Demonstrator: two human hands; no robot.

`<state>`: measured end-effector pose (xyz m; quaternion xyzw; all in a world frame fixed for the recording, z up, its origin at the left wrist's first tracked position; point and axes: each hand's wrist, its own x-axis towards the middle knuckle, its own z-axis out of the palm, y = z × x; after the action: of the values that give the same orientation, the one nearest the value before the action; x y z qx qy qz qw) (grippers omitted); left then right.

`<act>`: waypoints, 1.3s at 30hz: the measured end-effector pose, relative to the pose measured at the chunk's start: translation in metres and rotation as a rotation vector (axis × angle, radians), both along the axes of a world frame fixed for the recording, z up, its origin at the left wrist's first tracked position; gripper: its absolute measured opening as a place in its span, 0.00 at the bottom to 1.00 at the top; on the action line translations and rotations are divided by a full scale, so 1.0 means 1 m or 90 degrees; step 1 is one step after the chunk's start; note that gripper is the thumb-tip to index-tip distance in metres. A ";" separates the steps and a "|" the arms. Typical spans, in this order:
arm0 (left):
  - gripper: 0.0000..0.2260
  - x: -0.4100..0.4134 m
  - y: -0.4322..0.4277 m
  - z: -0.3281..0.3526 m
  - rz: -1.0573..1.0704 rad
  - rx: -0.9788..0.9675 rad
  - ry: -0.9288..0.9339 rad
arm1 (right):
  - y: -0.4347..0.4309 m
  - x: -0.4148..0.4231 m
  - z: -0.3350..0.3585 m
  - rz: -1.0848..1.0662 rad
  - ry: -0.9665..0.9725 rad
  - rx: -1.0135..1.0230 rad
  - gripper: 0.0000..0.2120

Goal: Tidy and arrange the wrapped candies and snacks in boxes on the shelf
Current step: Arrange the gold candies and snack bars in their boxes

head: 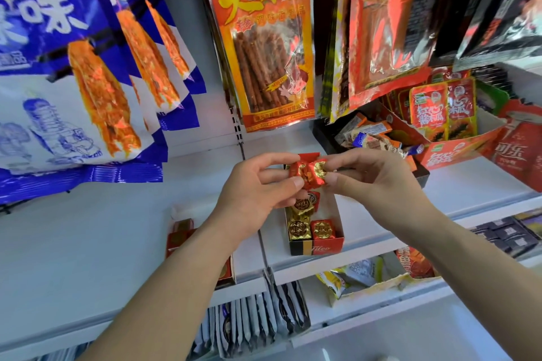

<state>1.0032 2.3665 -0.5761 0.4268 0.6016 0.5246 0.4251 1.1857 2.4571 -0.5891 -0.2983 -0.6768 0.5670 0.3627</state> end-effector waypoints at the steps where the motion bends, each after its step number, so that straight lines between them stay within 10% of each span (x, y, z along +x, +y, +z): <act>1: 0.15 0.000 0.000 0.000 -0.001 0.000 0.011 | 0.000 0.000 0.000 -0.004 -0.007 0.003 0.07; 18: 0.13 -0.002 0.017 -0.008 0.022 0.025 0.165 | 0.020 0.014 -0.004 -0.002 0.025 -0.183 0.19; 23: 0.09 -0.005 0.023 -0.017 -0.029 -0.073 0.532 | 0.028 0.025 -0.006 -0.030 -0.080 -0.131 0.17; 35: 0.08 -0.007 0.033 -0.029 -0.015 -0.017 0.589 | 0.052 0.015 0.005 0.073 -0.218 -0.081 0.14; 39: 0.23 -0.005 0.038 -0.025 -0.111 -0.116 0.650 | 0.047 0.013 -0.004 0.071 -0.180 -0.109 0.13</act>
<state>0.9985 2.4045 -0.6013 0.6380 0.7375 0.1579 0.1555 1.1983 2.5039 -0.5928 -0.3669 -0.6858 0.5941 0.2052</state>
